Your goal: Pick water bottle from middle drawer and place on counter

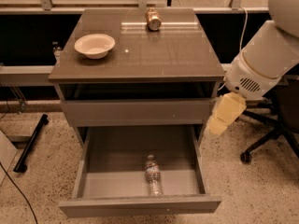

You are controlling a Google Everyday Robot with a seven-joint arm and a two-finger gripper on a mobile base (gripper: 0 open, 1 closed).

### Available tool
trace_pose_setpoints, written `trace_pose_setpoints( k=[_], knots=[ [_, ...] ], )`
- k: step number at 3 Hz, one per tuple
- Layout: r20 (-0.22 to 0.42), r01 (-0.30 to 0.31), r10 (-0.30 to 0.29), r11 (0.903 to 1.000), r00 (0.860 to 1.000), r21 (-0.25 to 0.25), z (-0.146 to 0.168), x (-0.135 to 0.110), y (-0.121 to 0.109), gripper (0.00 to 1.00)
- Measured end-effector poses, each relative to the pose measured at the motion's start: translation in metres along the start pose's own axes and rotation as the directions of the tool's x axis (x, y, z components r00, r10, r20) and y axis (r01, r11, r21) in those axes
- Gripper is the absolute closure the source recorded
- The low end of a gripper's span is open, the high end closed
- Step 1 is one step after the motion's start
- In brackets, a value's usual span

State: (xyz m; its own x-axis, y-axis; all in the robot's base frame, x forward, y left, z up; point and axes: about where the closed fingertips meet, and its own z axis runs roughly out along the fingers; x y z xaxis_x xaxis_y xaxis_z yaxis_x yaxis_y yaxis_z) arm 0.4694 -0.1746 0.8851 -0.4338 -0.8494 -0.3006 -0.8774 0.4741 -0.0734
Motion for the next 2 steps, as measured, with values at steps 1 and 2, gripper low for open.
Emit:
trace_pose_setpoints(
  k=[1, 2],
  knots=[
    [-0.023, -0.090, 0.091, 0.9954, 0.996, 0.033, 0.040, -0.010, -0.005, 0.00],
    [0.022, -0.144, 0.144, 0.9891, 0.989, 0.030, 0.064, -0.016, -0.016, 0.00]
  ],
)
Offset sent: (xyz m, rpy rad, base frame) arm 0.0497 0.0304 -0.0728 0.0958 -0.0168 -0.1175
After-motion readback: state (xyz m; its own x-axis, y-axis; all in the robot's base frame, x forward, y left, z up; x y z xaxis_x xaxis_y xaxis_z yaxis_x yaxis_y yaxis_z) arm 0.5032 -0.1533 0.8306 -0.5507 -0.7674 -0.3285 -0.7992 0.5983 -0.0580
